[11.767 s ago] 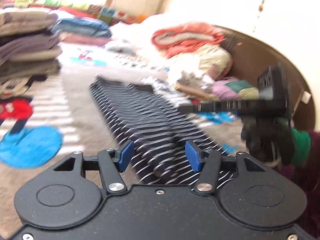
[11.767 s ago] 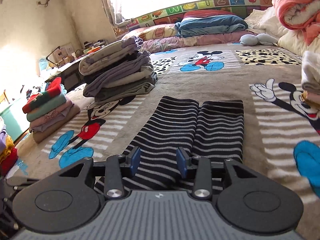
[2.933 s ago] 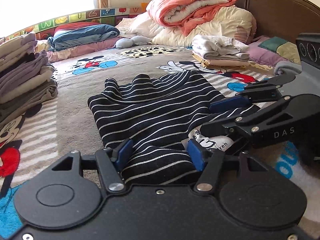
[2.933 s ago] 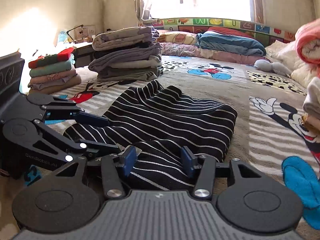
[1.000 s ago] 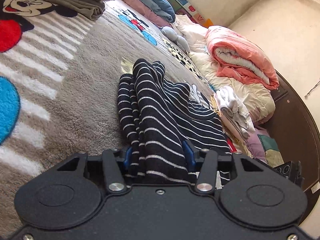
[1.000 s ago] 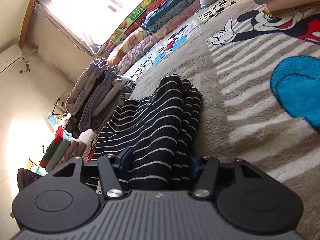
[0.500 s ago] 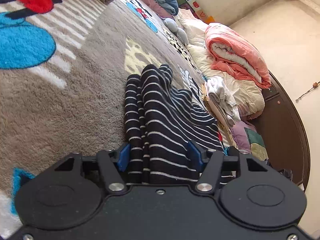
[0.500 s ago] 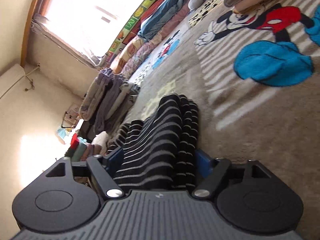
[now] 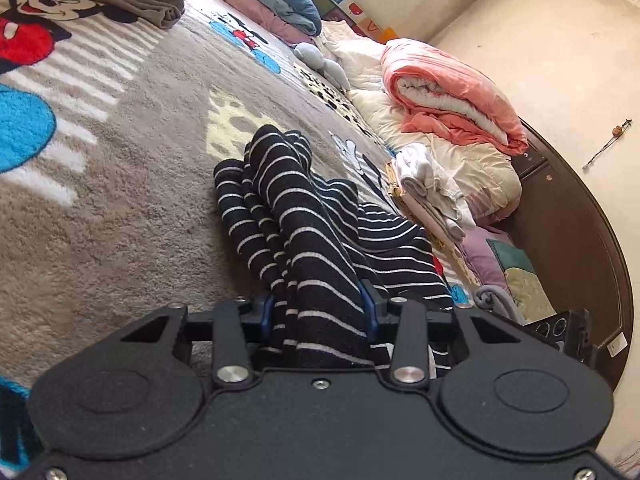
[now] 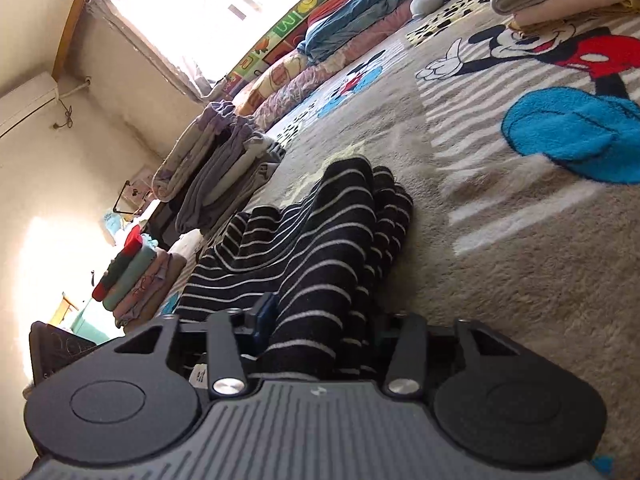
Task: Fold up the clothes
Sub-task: 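Grasp the folded shirt edge with both grippers and lift it, then carry the folded shirt with both grippers onto the clothes stack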
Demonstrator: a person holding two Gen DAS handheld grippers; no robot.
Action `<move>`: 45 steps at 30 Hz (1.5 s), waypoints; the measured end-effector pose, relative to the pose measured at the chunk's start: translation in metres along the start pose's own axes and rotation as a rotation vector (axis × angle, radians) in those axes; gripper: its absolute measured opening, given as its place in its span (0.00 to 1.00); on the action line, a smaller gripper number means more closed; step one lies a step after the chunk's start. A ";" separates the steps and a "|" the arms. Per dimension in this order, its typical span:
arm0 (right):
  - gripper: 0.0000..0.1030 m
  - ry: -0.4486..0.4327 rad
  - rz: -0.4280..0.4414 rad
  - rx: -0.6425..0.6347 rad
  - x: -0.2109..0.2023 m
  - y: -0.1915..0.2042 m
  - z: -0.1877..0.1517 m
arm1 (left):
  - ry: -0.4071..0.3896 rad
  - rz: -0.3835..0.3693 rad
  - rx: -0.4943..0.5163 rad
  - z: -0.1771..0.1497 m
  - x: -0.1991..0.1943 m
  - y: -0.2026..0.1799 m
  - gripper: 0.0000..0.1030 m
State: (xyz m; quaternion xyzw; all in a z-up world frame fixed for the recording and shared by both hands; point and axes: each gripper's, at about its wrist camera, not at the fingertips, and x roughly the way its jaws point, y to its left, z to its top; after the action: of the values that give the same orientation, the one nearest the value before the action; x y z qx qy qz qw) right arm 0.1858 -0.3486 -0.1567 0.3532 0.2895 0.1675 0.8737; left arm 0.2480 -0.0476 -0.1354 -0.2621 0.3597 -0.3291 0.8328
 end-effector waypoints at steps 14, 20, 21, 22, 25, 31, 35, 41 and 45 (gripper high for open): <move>0.33 -0.222 0.149 0.113 -0.066 -0.048 0.063 | -0.001 -0.194 0.058 0.041 0.076 -0.080 0.33; 0.33 -0.395 0.159 0.174 -0.103 -0.077 0.107 | 0.048 -0.309 0.081 0.090 0.144 -0.128 0.33; 0.33 -0.426 0.159 0.184 -0.109 -0.083 0.116 | 0.060 -0.332 0.080 0.101 0.157 -0.137 0.33; 0.33 -0.450 0.153 0.184 -0.112 -0.087 0.127 | 0.062 -0.346 0.083 0.111 0.169 -0.145 0.33; 0.33 -0.503 0.133 0.178 -0.122 -0.101 0.166 | 0.062 -0.399 0.105 0.141 0.202 -0.171 0.33; 0.33 -0.597 0.104 0.128 -0.136 -0.124 0.251 | 0.075 -0.478 0.123 0.191 0.281 -0.204 0.33; 0.33 -0.646 0.069 0.104 -0.138 -0.143 0.296 | 0.098 -0.518 0.139 0.213 0.332 -0.212 0.33; 0.33 -0.654 -0.021 0.196 -0.112 -0.205 0.318 | 0.211 -0.306 0.137 0.199 0.404 -0.185 0.33; 0.33 -0.578 -0.157 0.283 -0.080 -0.250 0.298 | 0.167 -0.283 0.139 0.190 0.399 -0.174 0.40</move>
State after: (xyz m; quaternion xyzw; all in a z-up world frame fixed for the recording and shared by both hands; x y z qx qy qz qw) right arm 0.3320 -0.7170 -0.1311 0.4808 0.0762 -0.0495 0.8721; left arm 0.5414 -0.4161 -0.0743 -0.2236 0.3634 -0.4878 0.7616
